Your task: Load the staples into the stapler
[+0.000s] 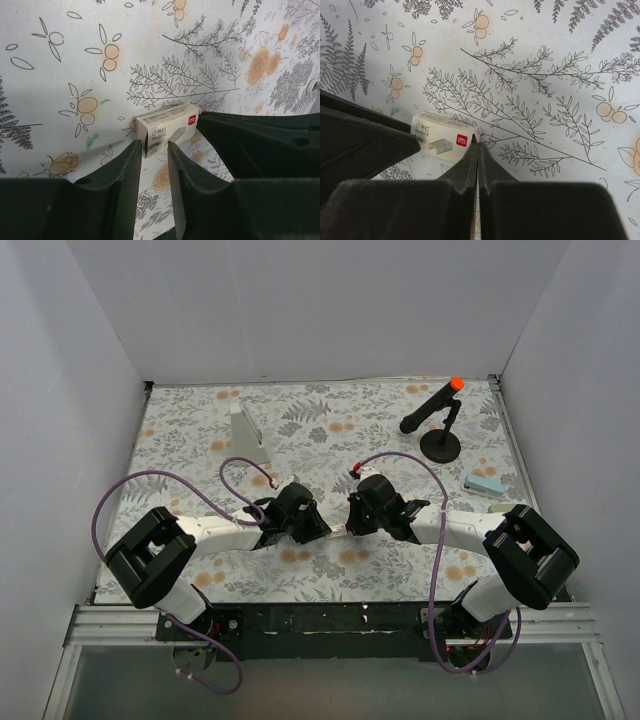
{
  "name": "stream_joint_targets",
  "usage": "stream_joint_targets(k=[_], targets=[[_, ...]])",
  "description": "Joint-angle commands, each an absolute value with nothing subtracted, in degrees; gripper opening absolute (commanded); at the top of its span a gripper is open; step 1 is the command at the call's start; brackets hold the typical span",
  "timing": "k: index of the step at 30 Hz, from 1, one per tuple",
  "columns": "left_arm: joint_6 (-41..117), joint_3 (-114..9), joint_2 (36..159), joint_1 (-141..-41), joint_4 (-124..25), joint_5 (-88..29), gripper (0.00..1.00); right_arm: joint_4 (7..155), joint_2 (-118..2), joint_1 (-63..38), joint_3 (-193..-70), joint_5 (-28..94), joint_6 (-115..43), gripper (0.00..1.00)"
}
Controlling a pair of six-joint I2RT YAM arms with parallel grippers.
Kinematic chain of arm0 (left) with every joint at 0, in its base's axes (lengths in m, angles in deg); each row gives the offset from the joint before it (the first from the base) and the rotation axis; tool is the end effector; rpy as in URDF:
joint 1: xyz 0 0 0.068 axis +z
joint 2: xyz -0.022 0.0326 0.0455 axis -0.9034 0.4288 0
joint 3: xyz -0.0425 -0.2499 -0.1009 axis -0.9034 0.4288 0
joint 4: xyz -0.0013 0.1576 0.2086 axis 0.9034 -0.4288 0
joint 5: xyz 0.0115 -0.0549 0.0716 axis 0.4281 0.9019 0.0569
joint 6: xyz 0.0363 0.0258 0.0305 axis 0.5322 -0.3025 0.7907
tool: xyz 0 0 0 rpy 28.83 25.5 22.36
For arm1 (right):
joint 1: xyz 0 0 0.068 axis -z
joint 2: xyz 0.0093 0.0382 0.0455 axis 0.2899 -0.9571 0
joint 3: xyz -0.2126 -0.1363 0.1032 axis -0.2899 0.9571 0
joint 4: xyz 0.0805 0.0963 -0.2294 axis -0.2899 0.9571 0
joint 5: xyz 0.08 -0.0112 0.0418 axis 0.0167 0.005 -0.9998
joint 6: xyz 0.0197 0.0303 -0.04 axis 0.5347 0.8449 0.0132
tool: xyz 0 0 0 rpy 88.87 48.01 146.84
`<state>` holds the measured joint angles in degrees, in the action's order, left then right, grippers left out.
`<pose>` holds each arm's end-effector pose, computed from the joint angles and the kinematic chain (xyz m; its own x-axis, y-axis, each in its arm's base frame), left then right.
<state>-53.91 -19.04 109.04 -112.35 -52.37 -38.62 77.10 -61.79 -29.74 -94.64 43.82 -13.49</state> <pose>0.1918 -0.2103 0.1523 -0.5885 -0.7954 0.1449 -0.6697 0.3792 -0.6385 0.1996 0.2083 0.1656 -0.7518 -0.0870 -0.6536 -0.3814 0.8660 0.3235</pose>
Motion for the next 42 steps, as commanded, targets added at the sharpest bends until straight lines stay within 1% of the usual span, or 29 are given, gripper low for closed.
stream_joint_targets(k=[1,12,15,25,31,34,36,38,42], targets=[[-54.1,-19.1,109.4,-112.5,-52.2,-38.8,0.27,76.0,-62.2,-30.1,-96.6,44.0,-13.5,0.01],[-53.9,-19.2,109.1,-112.5,-51.9,-38.7,0.25,75.9,-62.7,-30.1,-96.8,43.5,-13.5,0.01],[-53.9,-19.3,109.8,-112.5,-51.6,-38.1,0.21,75.9,-62.8,-30.1,-96.8,43.4,-13.5,0.01],[-54.8,-18.3,108.8,-112.5,-49.0,-35.8,0.19,75.5,-63.0,-30.1,-96.7,43.2,-13.4,0.01],[-55.8,-17.2,107.7,-112.5,-48.0,-35.6,0.13,75.5,-62.8,-30.1,-96.4,43.3,-13.4,0.01],[-56.5,-16.6,107.3,-112.5,-47.7,-35.8,0.08,75.6,-62.7,-30.1,-96.2,43.5,-13.3,0.01],[-57.2,-16.1,107.0,-112.5,-47.4,-35.8,0.03,75.9,-62.6,-30.1,-96.2,43.6,-13.3,0.01],[-57.7,-15.3,106.4,-112.5,-47.2,-36.0,0.0,76.3,-62.3,-30.1,-96.2,44.2,-13.4,0.01],[-59.1,-13.3,104.8,-112.5,-45.4,-36.0,0.0,77.4,-61.7,-30.1,-96.3,45.9,-13.9,0.01]])
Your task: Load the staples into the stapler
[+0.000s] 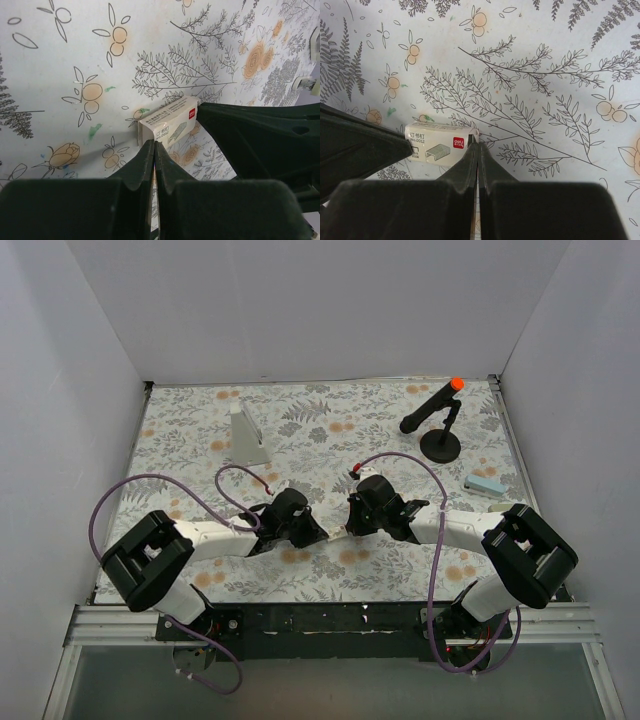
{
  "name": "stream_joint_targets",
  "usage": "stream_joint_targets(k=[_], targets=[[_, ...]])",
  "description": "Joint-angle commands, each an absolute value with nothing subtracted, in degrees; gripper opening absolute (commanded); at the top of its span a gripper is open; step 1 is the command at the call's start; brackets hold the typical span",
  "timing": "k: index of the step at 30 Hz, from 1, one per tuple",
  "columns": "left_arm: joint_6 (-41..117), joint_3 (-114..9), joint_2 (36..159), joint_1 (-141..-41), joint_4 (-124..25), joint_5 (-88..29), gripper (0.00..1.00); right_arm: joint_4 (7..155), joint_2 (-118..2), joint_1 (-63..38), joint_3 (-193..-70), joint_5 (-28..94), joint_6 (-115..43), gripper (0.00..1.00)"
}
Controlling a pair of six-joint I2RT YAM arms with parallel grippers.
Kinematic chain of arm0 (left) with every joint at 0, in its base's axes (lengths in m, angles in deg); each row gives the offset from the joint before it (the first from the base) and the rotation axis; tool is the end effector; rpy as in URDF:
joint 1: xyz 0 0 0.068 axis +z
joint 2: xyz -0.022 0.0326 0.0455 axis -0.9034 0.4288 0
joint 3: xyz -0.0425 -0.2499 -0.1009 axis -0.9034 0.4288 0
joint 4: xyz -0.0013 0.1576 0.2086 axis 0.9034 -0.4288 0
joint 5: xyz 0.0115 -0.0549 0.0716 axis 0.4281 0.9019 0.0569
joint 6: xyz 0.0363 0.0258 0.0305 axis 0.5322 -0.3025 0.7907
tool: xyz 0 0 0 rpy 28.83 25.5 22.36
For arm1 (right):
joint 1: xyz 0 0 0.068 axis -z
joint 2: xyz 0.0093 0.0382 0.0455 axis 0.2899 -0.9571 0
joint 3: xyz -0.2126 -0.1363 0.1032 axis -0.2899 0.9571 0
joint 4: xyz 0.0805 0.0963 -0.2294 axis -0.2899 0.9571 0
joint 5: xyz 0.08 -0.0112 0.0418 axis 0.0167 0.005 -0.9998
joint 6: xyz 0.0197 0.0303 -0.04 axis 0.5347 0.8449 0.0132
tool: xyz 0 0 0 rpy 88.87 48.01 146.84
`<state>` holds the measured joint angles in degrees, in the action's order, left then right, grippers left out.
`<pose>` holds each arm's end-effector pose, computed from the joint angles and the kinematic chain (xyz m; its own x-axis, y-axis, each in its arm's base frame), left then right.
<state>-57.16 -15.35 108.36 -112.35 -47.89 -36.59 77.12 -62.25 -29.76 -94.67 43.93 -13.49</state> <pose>0.1850 -0.2046 0.1432 -0.5681 -0.7953 0.2118 -0.6957 0.3266 -0.6398 0.2000 0.2087 0.1635 -0.7548 -0.0906 -0.6496 -0.3791 0.8685 0.3194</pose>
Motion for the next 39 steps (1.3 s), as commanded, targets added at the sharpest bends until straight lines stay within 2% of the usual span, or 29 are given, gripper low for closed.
stream_joint_targets(k=[1,15,39], targets=[[-59.6,-12.9,104.5,-112.5,-44.7,-36.0,0.0,77.9,-61.5,-30.1,-96.5,46.4,-14.0,0.01],[-60.6,-8.4,100.2,-111.8,-41.8,-35.8,0.0,82.7,-60.6,-30.1,-97.8,52.0,-16.2,0.01],[-58.1,-1.2,97.0,-110.7,-34.7,-32.8,0.0,84.9,-60.7,-30.1,-97.8,53.0,-16.5,0.01]])
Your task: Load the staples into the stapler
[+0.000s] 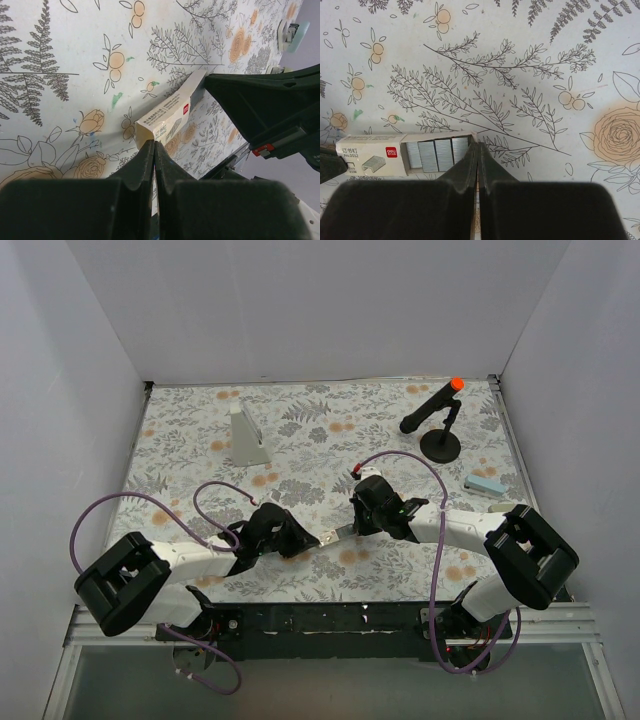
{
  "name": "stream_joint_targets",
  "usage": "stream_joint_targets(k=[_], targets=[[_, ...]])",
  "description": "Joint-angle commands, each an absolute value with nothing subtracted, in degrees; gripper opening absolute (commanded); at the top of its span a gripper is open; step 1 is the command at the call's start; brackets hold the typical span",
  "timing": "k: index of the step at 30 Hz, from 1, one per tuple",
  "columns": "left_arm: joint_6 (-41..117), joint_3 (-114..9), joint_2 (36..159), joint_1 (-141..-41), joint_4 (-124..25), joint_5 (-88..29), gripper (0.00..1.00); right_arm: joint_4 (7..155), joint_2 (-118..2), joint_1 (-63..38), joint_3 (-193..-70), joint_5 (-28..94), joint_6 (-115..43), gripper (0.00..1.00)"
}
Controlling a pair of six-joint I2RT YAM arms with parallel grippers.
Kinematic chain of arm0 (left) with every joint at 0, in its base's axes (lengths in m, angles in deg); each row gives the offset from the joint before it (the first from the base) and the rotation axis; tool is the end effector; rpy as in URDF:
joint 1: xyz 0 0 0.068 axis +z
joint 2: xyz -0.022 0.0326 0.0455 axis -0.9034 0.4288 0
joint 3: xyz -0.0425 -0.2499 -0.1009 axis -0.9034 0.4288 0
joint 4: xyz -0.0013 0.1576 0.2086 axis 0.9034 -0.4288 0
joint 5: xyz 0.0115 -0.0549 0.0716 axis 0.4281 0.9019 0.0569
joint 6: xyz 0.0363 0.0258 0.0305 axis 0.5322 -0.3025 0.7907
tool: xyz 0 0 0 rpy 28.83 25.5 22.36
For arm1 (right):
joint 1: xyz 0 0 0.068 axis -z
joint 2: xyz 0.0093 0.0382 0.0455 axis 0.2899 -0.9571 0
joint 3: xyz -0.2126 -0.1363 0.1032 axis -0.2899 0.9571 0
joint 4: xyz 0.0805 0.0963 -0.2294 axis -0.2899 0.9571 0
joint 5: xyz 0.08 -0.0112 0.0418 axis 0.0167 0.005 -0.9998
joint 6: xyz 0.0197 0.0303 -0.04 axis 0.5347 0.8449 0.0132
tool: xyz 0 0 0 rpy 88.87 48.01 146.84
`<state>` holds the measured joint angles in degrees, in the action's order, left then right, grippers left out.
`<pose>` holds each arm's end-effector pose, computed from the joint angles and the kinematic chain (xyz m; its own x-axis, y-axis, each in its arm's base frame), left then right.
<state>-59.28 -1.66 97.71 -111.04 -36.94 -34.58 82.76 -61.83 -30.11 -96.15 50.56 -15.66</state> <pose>0.1568 -0.1677 0.1357 -0.5639 -0.7746 0.2863 -0.6642 0.2194 -0.7146 0.1997 0.2050 0.1658 -0.7394 -0.1367 -0.6593 -0.3444 0.9182 0.1958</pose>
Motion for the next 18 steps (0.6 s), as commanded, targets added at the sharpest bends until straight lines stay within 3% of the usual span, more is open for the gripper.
stream_joint_targets(k=[1,18], targets=[[-57.9,-1.5,97.3,-110.7,-34.6,-32.2,0.0,85.2,-60.6,-30.1,-97.7,53.2,-16.5,0.01],[-54.9,-4.0,103.5,-112.2,-34.7,-25.2,0.0,90.7,-55.0,-30.1,-95.1,55.8,-17.4,0.01]])
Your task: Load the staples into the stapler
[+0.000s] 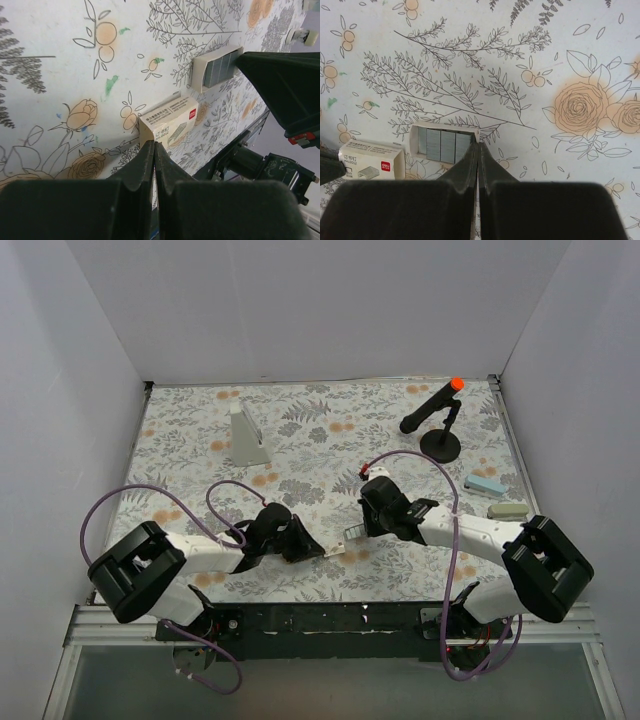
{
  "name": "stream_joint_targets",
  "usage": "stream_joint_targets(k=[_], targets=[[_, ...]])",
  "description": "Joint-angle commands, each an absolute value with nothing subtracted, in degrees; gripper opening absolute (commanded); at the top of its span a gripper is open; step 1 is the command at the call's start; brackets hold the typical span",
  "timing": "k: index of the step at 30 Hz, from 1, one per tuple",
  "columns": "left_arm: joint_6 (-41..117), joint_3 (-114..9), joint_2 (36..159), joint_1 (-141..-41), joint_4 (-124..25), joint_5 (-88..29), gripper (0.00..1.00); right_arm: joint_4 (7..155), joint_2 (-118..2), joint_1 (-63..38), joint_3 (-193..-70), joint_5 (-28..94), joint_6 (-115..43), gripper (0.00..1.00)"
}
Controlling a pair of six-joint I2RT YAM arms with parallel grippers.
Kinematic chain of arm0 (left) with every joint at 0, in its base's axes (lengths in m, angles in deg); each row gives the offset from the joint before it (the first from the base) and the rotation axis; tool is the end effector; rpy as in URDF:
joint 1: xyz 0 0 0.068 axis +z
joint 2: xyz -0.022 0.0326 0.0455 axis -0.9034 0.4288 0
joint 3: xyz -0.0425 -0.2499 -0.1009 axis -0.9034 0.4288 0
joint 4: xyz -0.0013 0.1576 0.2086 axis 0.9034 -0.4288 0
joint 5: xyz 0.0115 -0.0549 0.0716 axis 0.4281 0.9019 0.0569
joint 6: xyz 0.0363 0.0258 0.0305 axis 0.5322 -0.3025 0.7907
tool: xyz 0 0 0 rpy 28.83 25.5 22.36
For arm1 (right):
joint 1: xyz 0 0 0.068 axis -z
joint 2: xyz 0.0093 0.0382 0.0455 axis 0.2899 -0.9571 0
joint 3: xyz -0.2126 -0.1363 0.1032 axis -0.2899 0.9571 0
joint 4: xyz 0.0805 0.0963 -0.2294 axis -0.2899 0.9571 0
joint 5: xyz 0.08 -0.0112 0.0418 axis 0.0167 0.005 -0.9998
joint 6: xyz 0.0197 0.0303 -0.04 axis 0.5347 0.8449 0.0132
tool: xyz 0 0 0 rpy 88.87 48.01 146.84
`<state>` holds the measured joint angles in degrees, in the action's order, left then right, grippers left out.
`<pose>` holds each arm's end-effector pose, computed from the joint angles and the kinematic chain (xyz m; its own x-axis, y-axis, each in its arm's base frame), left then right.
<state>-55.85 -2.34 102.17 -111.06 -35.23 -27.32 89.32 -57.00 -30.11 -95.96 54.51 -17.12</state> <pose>0.1576 -0.1751 0.1252 -0.6488 -0.6911 0.3186 -0.6618 0.3058 -0.6845 0.1910 0.1922 0.1787 -0.7280 -0.1663 -0.6651 -0.3229 0.9390 0.1185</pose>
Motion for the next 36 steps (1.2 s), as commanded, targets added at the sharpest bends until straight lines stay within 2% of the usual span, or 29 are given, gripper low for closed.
stream_joint_targets(k=[1,4,6,8,9,11,12,13,14,15,16,18,19,22,23,25,30,33,36], targets=[[-55.1,-3.9,103.5,-112.3,-34.6,-25.3,0.0,90.8,-54.9,-30.1,-94.6,55.8,-17.2,0.01],[-55.1,-3.9,102.4,-112.4,-34.8,-26.2,0.0,91.4,-54.2,-30.2,-94.3,56.5,-17.2,0.01],[-54.6,-4.4,101.4,-112.4,-36.4,-27.4,0.06,91.9,-53.9,-30.1,-94.4,56.8,-17.1,0.01],[-53.9,-5.0,99.7,-112.4,-38.1,-29.5,0.15,92.8,-53.6,-30.2,-94.7,57.4,-17.1,0.1],[-53.7,-5.3,99.1,-112.4,-40.2,-30.2,0.24,93.4,-53.2,-30.1,-95.0,58.5,-17.1,0.13],[-52.9,-5.8,97.0,-112.4,-41.8,-32.4,0.33,94.6,-52.6,-30.1,-96.2,59.6,-17.1,0.25],[-52.7,-6.1,96.3,-112.4,-43.2,-33.2,0.42,96.0,-51.9,-30.1,-96.8,60.8,-17.1,0.31],[-52.0,-6.5,95.4,-112.3,-44.0,-33.9,0.46,96.7,-51.4,-30.1,-97.2,61.5,-17.1,0.41],[-51.5,-6.8,94.4,-112.3,-44.6,-35.3,0.52,97.4,-50.9,-30.1,-97.6,62.1,-17.4,0.46],[-50.9,-7.1,92.5,-112.3,-46.2,-35.9,0.62,98.6,-49.9,-30.1,-98.5,63.1,-17.6,0.51],[-50.2,-8.1,91.4,-112.2,-47.2,-36.7,0.68,99.4,-49.2,-30.1,-99.0,63.8,-17.6,0.61],[-47.2,-10.1,88.1,-111.9,-50.9,-40.0,0.81,101.2,-47.6,-29.7,-100.6,66.9,-17.7,0.71],[-45.9,-11.0,87.1,-111.8,-53.6,-41.2,0.97,103.7,-47.0,-29.4,-101.4,68.1,-17.6,0.81],[-39.1,-16.6,83.2,-111.5,-61.7,-47.4,0.98,109.0,-44.5,-26.6,-104.5,72.6,-17.8,0.96],[-37.1,-20.4,82.2,-111.4,-65.5,-48.9,0.98,110.2,-43.0,-24.0,-105.1,73.3,-18.1,0.98],[-30.3,-24.7,80.1,-111.3,-69.5,-54.4,0.98,111.3,-41.3,-20.2,-106.1,74.3,-19.0,0.98],[-16.0,-36.7,77.4,-111.2,-76.9,-63.9,0.98,107.4,-36.3,-1.9,-105.4,69.4,-20.2,0.98],[-8.2,-35.9,74.5,-111.2,-73.0,-70.7,0.98,104.9,-36.9,7.0,-105.3,66.6,-19.9,0.98],[-2.9,-29.2,70.8,-111.2,-65.7,-76.1,0.98,104.7,-39.4,15.1,-106.0,65.1,-18.6,0.98]])
